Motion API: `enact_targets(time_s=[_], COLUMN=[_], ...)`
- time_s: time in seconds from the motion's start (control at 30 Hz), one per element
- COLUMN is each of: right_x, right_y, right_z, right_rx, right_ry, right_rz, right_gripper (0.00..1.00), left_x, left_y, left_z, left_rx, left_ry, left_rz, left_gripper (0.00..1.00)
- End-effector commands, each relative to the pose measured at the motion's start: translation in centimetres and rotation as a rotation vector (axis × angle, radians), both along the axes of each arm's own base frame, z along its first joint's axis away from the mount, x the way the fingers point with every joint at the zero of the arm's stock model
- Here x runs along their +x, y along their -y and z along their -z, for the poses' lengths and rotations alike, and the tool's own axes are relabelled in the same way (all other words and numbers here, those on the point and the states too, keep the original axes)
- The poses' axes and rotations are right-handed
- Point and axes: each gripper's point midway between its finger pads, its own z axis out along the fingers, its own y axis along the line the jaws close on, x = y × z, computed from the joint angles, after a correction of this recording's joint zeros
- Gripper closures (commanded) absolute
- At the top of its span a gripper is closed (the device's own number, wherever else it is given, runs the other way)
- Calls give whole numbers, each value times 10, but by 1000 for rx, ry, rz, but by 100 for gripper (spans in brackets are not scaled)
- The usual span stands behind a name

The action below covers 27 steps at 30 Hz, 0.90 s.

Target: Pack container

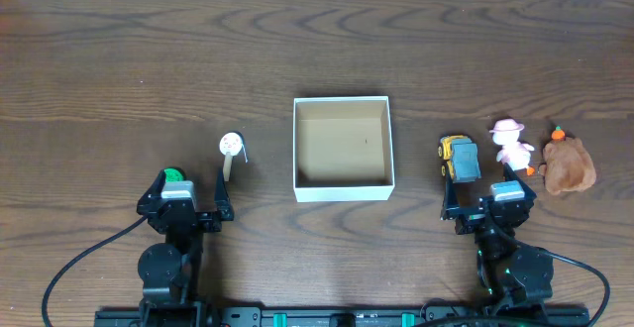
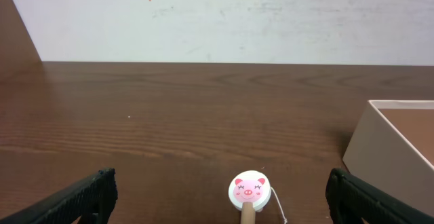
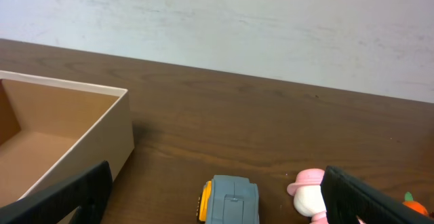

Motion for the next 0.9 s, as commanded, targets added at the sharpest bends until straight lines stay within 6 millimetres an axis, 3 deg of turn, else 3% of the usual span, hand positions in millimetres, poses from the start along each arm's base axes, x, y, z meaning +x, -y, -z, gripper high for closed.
enact_targets(time_s=[0.0,0.87], right_x=[0,0], right_y=[1,1], right_z=[1,0], right_rx=[16,18], right_ry=[-3,1], right_rz=[5,2], right_gripper=[1,1], left_x=[-1,-1], left_y=[-6,-6], left_z=[18,18], left_rx=[20,21], left_ry=[-61,-61], left_rz=[-28,-28], left_gripper=[2,2])
